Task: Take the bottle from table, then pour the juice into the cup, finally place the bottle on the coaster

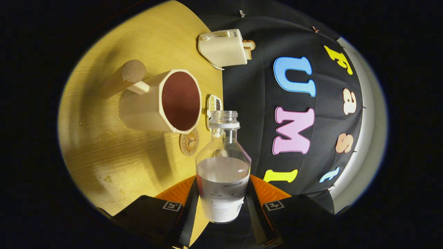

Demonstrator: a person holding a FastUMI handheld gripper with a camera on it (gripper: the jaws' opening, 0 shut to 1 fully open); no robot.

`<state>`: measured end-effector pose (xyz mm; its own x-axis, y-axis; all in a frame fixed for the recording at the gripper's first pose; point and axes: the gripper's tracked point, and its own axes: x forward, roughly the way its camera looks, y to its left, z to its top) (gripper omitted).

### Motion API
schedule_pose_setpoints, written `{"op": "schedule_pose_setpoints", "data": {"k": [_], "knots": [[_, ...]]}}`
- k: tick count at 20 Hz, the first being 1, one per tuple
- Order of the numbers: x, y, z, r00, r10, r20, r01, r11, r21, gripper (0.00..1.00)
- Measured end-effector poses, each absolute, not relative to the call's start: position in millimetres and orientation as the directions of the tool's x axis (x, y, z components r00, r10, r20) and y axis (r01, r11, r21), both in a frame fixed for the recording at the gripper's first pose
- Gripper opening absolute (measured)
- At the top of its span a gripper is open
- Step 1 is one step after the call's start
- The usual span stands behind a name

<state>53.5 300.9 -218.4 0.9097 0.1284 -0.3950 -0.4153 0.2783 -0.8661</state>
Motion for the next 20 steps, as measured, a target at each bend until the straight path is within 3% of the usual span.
{"op": "schedule_pose_setpoints", "data": {"k": [20], "knots": [[62.5, 305.3, -206.0, 0.919, 0.176, -0.354, -0.361, 0.013, -0.932, 0.71]]}}
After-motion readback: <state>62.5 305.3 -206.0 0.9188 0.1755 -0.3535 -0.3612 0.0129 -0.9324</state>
